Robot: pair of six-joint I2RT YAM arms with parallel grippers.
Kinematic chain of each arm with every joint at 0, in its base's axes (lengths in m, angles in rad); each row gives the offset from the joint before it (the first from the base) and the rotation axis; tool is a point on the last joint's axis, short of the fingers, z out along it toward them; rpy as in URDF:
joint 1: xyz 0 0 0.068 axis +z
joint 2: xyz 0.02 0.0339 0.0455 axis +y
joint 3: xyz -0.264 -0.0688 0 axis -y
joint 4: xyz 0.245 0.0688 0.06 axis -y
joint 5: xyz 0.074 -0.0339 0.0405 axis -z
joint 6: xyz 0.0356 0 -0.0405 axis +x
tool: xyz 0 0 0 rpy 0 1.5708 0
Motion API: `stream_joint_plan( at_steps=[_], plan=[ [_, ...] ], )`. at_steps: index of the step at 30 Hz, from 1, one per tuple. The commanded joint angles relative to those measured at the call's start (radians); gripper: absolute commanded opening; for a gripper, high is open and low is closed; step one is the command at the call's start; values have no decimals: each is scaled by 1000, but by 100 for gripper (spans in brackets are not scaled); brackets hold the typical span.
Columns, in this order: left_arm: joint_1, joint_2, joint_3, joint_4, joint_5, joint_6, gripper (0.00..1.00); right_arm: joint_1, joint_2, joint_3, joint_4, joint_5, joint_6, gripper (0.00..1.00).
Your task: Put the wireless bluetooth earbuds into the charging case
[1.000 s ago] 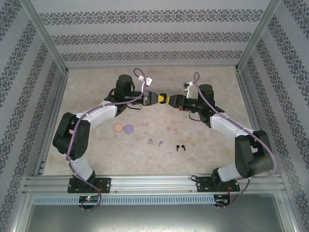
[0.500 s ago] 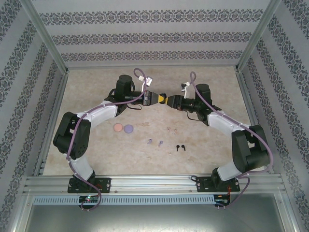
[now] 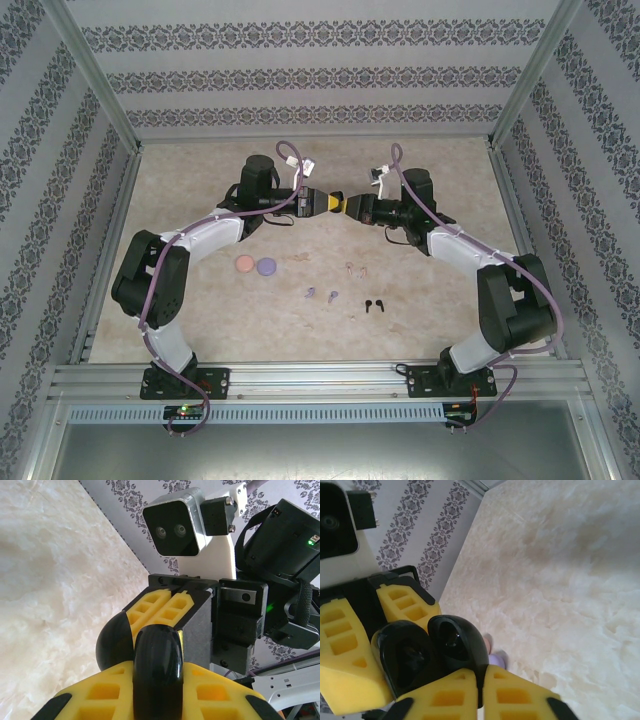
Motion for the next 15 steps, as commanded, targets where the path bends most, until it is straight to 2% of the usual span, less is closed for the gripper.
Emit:
stream_joint_plan(
  at_steps=[1, 3, 6, 8, 9, 13, 15],
  plan=[
    [-16, 9, 12, 50, 59, -9, 0, 5, 15, 43, 16, 1, -6, 3],
    [-17, 12, 11, 48, 54, -10, 0, 6, 13, 48, 10, -1, -6, 0],
    [-19, 16, 9, 48, 39, -12, 0, 5, 6, 53, -3, 1, -8, 0],
    [-19, 18, 11, 44, 26, -11, 5, 6, 1, 56, -19, 6, -11, 0],
    [-19, 18, 11, 42, 16, -11, 14, 6, -2, 59, -33, 13, -16, 0],
    [-14, 0, 33, -40, -56, 47, 57, -2, -5, 86, -156, 77, -73, 0],
    [-2, -20, 55, -97, -80, 89, 69, -16, -1, 95, -205, 104, -101, 0]
  ],
)
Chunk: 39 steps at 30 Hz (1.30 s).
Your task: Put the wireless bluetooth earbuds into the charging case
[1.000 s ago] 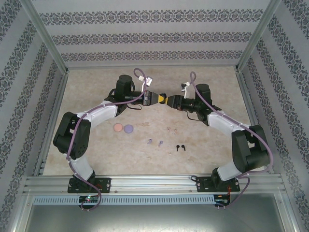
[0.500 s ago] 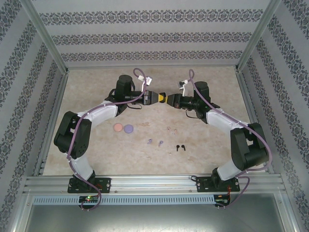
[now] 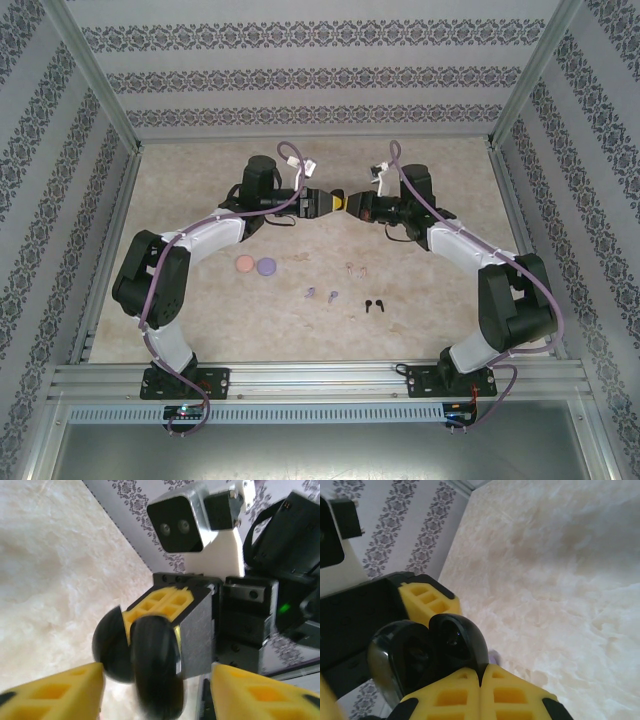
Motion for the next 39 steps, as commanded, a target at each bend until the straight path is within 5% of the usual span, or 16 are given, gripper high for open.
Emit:
stream_joint_plan(
  at_steps=[1, 10, 19, 39],
  plan=[
    [14, -32, 64, -102, -38, 83, 73, -25, -4, 47, -114, 63, -84, 0],
    [47, 19, 394, -762, -51, 492, 86, -69, 43, 231, -458, 133, -427, 0],
    [47, 223, 700, -1229, -30, 768, 74, -57, 99, 338, -626, 99, -692, 0],
    [47, 316, 709, -1237, 98, 801, 60, 37, 153, 372, -596, 60, -660, 0]
  ],
)
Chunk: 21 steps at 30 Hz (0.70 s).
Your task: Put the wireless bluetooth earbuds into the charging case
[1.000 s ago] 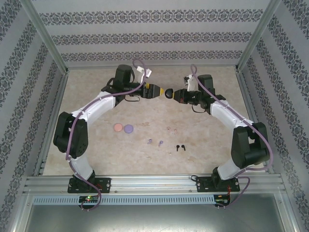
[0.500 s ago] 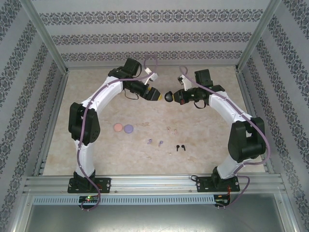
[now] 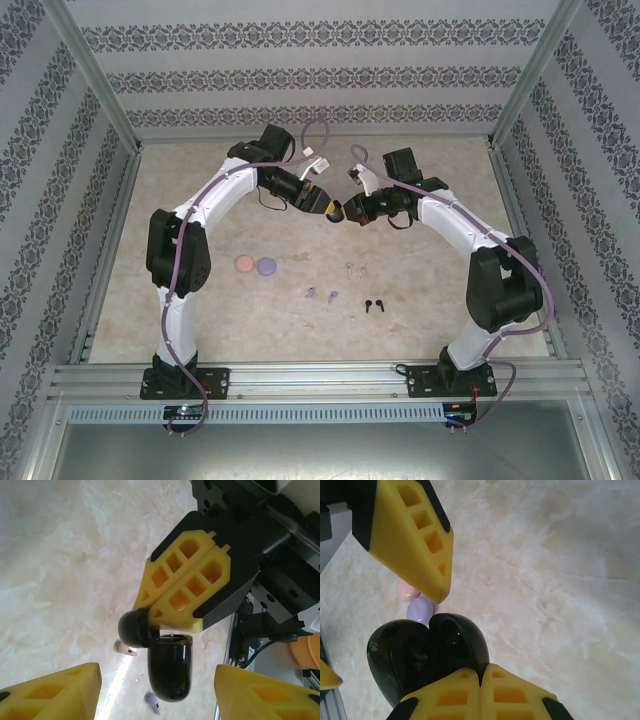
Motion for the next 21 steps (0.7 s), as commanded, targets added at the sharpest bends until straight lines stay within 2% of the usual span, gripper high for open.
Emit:
stream_joint_plan(
  at_steps=[1, 21],
  plan=[
    [3, 17, -7, -9, 60, 28, 60, 9, 17, 43, 16, -32, 6, 0],
    [-3, 33, -25, -18, 135, 47, 45, 29, 34, 76, 24, -35, 24, 0]
  ],
)
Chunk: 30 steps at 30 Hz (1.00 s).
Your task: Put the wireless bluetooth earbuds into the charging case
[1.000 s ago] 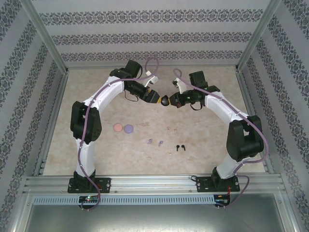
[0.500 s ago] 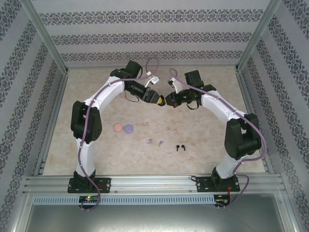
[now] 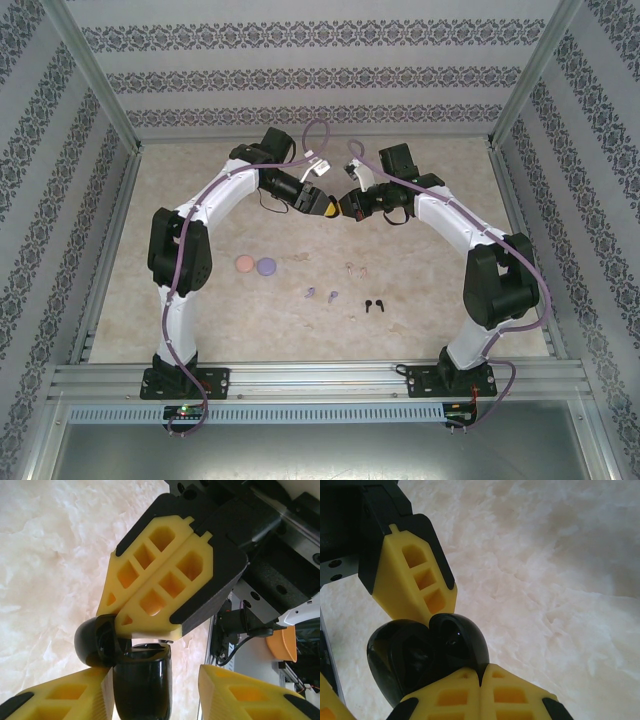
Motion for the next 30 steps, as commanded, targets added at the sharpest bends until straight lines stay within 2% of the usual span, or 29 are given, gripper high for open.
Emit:
stream_joint_plan(
  at_steps=[1, 12, 15, 17, 18, 20, 21, 23, 27, 30],
  plan=[
    [-3, 20, -9, -18, 44, 35, 43, 9, 11, 33, 14, -28, 2, 0],
    [-4, 25, -12, -18, 54, 38, 30, 13, 13, 37, 19, -29, 11, 0],
    [-4, 27, -13, -18, 56, 39, 22, 15, 12, 37, 20, -28, 12, 0],
    [-4, 27, -16, -13, 59, 38, 13, 15, 9, 38, 22, -21, 20, 0],
    [-3, 27, -20, -8, 61, 37, 9, 13, 4, 38, 25, -12, 26, 2],
    [-3, 19, -33, 22, 60, 23, 0, 8, -9, 32, 29, 2, 43, 19],
    [-1, 12, -43, 42, 57, 13, 0, 4, -19, 27, 32, 12, 52, 25],
    [3, -15, -77, 107, 40, -19, 0, -11, -50, 11, 30, 38, 82, 46],
    [34, -84, -160, 235, 20, -92, 0, -54, -149, -75, 36, 56, 147, 64],
    [65, -155, -250, 379, 6, -168, 0, -72, -235, -154, 18, 112, 199, 69]
  ],
)
